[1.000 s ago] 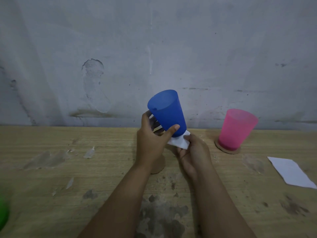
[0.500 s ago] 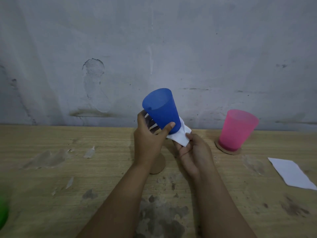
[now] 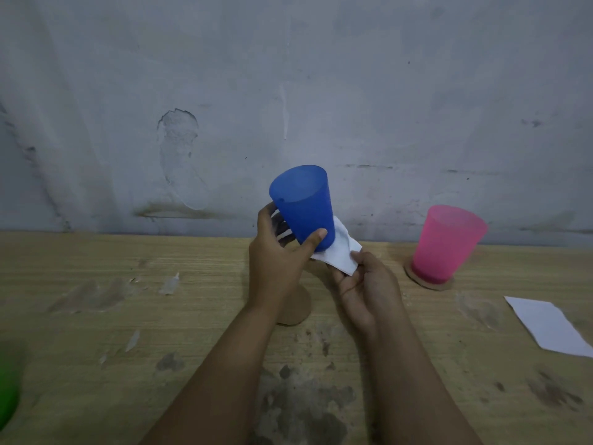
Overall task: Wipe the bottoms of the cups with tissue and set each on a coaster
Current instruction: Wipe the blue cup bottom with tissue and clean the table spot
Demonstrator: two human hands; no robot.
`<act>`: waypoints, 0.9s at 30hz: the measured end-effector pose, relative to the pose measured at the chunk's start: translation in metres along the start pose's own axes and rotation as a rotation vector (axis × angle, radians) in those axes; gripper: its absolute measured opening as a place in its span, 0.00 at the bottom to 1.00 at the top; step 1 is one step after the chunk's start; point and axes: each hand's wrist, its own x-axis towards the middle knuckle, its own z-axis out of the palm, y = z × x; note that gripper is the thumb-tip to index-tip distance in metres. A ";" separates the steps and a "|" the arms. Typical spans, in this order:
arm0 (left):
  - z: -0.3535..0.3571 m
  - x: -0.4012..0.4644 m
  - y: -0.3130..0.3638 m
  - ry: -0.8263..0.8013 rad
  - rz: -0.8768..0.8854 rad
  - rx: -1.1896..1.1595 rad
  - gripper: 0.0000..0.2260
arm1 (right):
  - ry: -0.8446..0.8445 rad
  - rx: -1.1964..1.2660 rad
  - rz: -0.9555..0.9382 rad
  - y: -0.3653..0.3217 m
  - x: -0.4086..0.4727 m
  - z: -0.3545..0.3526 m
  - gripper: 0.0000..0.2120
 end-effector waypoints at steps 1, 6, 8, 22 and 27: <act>-0.004 0.003 -0.001 0.011 0.001 0.016 0.30 | 0.032 -0.012 -0.014 -0.001 0.001 -0.001 0.16; -0.034 0.017 -0.010 0.058 -0.042 0.089 0.30 | 0.156 -0.206 -0.105 -0.002 0.005 -0.004 0.08; -0.046 0.021 -0.014 0.049 -0.064 0.134 0.30 | 0.185 -0.291 -0.100 -0.001 0.006 -0.003 0.09; -0.080 0.029 -0.030 0.003 -0.156 0.297 0.39 | 0.123 -0.388 -0.161 0.001 0.006 -0.005 0.14; -0.075 0.023 -0.019 0.070 -0.114 0.350 0.43 | 0.090 -0.384 -0.159 0.000 0.005 -0.004 0.16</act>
